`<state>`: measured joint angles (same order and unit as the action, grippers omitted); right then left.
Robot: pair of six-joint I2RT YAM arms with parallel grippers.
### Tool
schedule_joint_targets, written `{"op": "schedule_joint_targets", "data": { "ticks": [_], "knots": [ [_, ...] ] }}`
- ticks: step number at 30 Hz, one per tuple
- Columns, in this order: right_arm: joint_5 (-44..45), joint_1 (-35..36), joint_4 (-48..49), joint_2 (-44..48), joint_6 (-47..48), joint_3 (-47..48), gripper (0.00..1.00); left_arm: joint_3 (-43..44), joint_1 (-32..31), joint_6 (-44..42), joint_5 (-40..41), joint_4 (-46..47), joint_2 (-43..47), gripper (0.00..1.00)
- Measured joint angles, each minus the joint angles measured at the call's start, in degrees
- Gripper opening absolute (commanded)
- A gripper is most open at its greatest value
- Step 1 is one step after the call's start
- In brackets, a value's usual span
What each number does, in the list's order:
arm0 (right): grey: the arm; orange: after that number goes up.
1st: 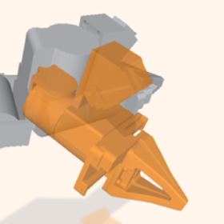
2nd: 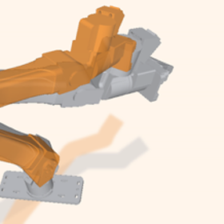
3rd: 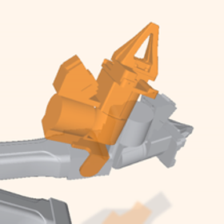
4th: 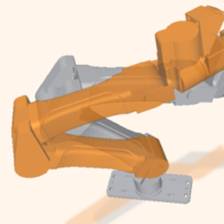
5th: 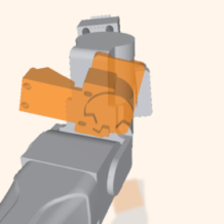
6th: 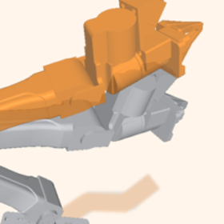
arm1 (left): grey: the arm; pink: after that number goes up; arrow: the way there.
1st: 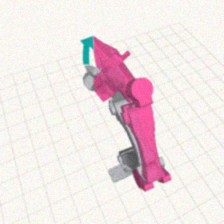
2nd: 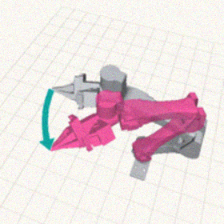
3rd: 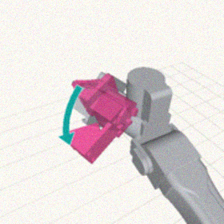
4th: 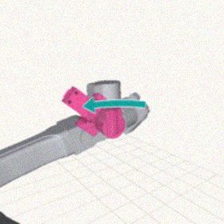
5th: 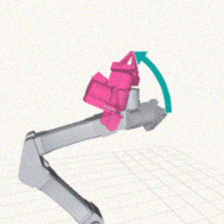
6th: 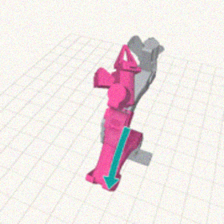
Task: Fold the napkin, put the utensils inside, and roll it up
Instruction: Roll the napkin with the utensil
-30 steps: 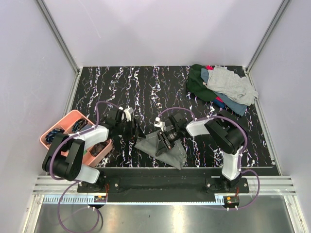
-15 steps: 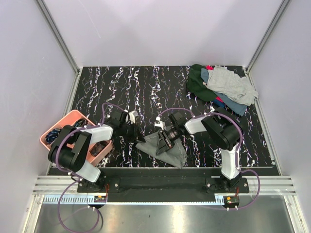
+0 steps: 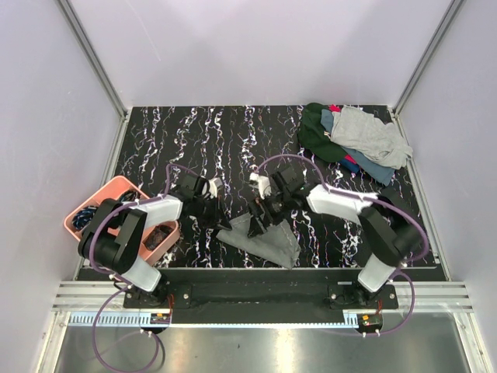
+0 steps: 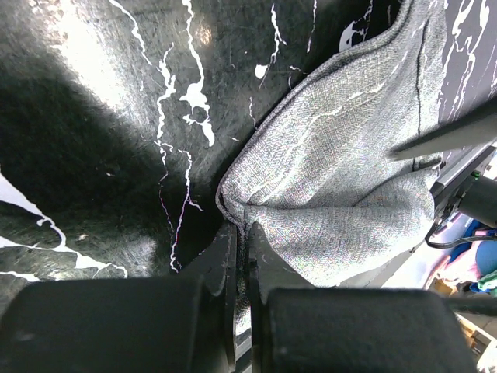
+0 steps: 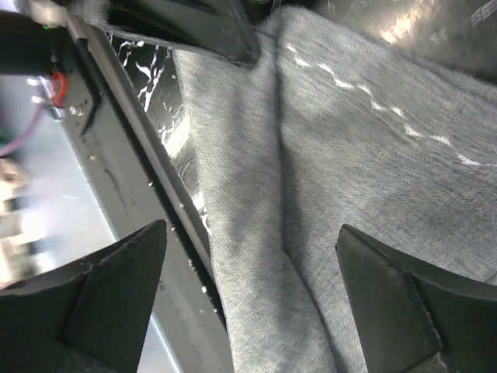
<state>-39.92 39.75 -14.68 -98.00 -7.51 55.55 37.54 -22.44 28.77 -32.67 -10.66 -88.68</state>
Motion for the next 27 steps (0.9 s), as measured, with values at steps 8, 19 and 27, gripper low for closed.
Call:
{"op": "schedule_joint_targets", "data": {
  "ticks": [8, 19, 27],
  "knots": [
    [30.6, 20.9, 1.5, 7.9, 4.9, -1.9, 1.00, 1.1, 0.0, -0.1, 0.0, -1.6, -0.8, 0.00],
    [49.9, 28.6, 1.8, 4.2, 9.8, -3.5, 0.87, 1.1, 0.0, -0.2, -0.1, -1.8, -0.8, 0.00],
    [51.3, 29.2, 2.0, 2.7, 9.4, -4.3, 0.48, 1.5, 0.0, -0.3, 0.0, -2.6, -0.8, 0.08]
  ]
}}
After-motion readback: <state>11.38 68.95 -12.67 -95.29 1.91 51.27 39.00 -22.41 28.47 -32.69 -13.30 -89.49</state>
